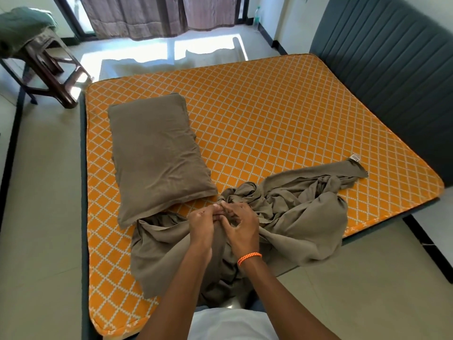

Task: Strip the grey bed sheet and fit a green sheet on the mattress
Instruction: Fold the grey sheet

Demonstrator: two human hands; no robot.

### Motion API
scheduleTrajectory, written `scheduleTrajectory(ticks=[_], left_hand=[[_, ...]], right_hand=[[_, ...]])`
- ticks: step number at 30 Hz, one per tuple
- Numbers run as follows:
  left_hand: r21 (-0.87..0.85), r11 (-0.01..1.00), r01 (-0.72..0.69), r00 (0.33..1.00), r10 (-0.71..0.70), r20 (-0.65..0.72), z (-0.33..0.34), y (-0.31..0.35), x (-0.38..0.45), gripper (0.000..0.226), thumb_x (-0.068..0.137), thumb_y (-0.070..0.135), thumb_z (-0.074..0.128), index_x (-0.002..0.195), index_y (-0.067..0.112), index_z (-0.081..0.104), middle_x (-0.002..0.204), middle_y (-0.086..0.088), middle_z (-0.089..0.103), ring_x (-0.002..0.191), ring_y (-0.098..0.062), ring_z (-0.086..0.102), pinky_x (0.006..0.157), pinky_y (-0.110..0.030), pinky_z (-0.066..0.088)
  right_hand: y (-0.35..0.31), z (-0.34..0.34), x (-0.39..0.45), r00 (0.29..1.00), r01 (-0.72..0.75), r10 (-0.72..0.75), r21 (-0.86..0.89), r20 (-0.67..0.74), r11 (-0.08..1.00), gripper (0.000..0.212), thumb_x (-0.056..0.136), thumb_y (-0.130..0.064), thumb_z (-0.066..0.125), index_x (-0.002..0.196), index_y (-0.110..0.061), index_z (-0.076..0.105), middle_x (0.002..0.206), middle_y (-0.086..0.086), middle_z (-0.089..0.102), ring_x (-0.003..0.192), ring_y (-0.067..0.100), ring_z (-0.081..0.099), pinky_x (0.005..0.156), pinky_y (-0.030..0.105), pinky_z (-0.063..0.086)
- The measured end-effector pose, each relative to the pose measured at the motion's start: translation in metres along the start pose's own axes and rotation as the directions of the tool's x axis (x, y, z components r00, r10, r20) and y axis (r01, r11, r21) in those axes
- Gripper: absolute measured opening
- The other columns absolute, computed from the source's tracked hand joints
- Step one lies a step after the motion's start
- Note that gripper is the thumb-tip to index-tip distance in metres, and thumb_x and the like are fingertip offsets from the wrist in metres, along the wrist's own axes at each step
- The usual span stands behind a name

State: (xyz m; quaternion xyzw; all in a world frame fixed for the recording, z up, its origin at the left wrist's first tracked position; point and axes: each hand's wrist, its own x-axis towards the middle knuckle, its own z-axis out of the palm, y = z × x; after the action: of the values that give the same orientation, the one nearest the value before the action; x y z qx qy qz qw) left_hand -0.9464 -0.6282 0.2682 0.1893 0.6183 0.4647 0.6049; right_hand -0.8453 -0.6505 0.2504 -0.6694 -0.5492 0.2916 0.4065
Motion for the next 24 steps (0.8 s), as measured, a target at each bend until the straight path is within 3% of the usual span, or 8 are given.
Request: scheduleTrajectory(ticks=[2, 5, 8, 12, 14, 17, 21, 24], left_hand=[[0.018, 1.0, -0.015, 1.0, 0.015, -0.008, 0.002, 0.0, 0.003, 0.02, 0.094, 0.002, 0.062, 0.083, -0.003, 0.078, 0.085, -0.017, 0.078, 0.08, -0.023, 0.073, 0.069, -0.025, 0.057], [0.076, 0.996, -0.054, 0.998, 0.055, -0.019, 0.004, -0.001, 0.007, 0.015, 0.092, -0.001, 0.066, 0.083, -0.006, 0.076, 0.091, -0.018, 0.075, 0.08, -0.018, 0.07, 0.066, -0.019, 0.057], [0.149, 0.984, -0.095, 0.995, 0.093, 0.022, 0.006, -0.003, 0.014, 0.019, 0.093, 0.0, 0.064, 0.08, 0.001, 0.078, 0.097, -0.017, 0.076, 0.086, -0.017, 0.073, 0.072, -0.02, 0.058], [0.297, 0.932, -0.21, 0.978, 0.197, 0.073, 0.008, -0.007, 0.02, 0.024, 0.094, 0.003, 0.069, 0.079, 0.017, 0.081, 0.094, -0.007, 0.078, 0.091, -0.016, 0.074, 0.078, -0.024, 0.058], [0.382, 0.88, -0.284, 0.958, 0.247, 0.143, 0.005, -0.01, 0.025, 0.016, 0.095, 0.005, 0.072, 0.088, 0.016, 0.08, 0.093, -0.002, 0.078, 0.092, -0.015, 0.074, 0.08, -0.021, 0.058], [0.348, 0.881, -0.321, 0.937, 0.24, 0.255, 0.002, -0.009, 0.031, 0.013, 0.095, 0.002, 0.072, 0.1, 0.013, 0.075, 0.096, -0.001, 0.078, 0.098, -0.018, 0.074, 0.089, -0.028, 0.059], [0.351, 0.786, -0.509, 0.821, 0.319, 0.474, 0.005, 0.002, 0.039, 0.027, 0.1, 0.007, 0.067, 0.125, 0.017, 0.071, 0.121, 0.007, 0.074, 0.117, -0.01, 0.068, 0.101, -0.027, 0.055], [0.377, 0.709, -0.596, 0.759, 0.344, 0.552, 0.011, 0.005, 0.047, 0.02, 0.102, 0.015, 0.065, 0.118, 0.015, 0.076, 0.122, 0.001, 0.073, 0.117, -0.016, 0.068, 0.101, -0.033, 0.055]], right_hand=[[-0.002, 0.003, 0.001, 0.999, -0.011, 0.01, -0.032, -0.04, 0.999, 0.036, 0.081, -0.01, 0.085, 0.113, -0.024, 0.076, 0.104, -0.008, 0.068, 0.097, 0.0, 0.064, 0.089, 0.014, 0.05], [-0.003, 0.005, 0.005, 0.994, -0.051, 0.046, -0.052, -0.097, 0.997, 0.028, 0.081, -0.012, 0.082, 0.105, -0.024, 0.074, 0.099, -0.008, 0.069, 0.09, 0.003, 0.065, 0.084, 0.027, 0.056], [-0.004, 0.004, 0.007, 0.988, -0.069, 0.061, -0.05, -0.143, 0.996, 0.027, 0.081, -0.007, 0.078, 0.103, -0.022, 0.076, 0.095, -0.008, 0.07, 0.086, 0.005, 0.065, 0.081, 0.032, 0.057], [-0.006, 0.004, 0.01, 0.977, -0.098, 0.093, -0.019, -0.193, 0.995, 0.028, 0.081, -0.005, 0.075, 0.105, -0.02, 0.079, 0.098, -0.007, 0.075, 0.09, 0.004, 0.068, 0.085, 0.031, 0.058], [-0.006, 0.002, 0.012, 0.975, -0.111, 0.11, 0.005, -0.194, 0.994, 0.027, 0.083, -0.006, 0.075, 0.106, -0.019, 0.08, 0.101, -0.008, 0.076, 0.094, 0.002, 0.069, 0.089, 0.027, 0.058], [-0.007, -0.002, 0.016, 0.977, -0.096, 0.098, 0.021, -0.189, 0.995, 0.022, 0.085, -0.01, 0.076, 0.104, -0.018, 0.081, 0.101, -0.008, 0.076, 0.095, 0.0, 0.068, 0.089, 0.025, 0.057], [-0.007, -0.01, 0.022, 0.976, -0.079, 0.089, 0.059, -0.197, 0.995, 0.02, 0.087, -0.009, 0.075, 0.104, -0.018, 0.081, 0.099, -0.01, 0.076, 0.094, -0.002, 0.067, 0.087, 0.021, 0.055], [-0.01, -0.019, 0.026, 0.975, -0.063, 0.082, 0.097, -0.204, 0.993, 0.019, 0.088, -0.008, 0.075, 0.102, -0.02, 0.08, 0.096, -0.012, 0.074, 0.092, -0.002, 0.067, 0.083, 0.017, 0.054]])
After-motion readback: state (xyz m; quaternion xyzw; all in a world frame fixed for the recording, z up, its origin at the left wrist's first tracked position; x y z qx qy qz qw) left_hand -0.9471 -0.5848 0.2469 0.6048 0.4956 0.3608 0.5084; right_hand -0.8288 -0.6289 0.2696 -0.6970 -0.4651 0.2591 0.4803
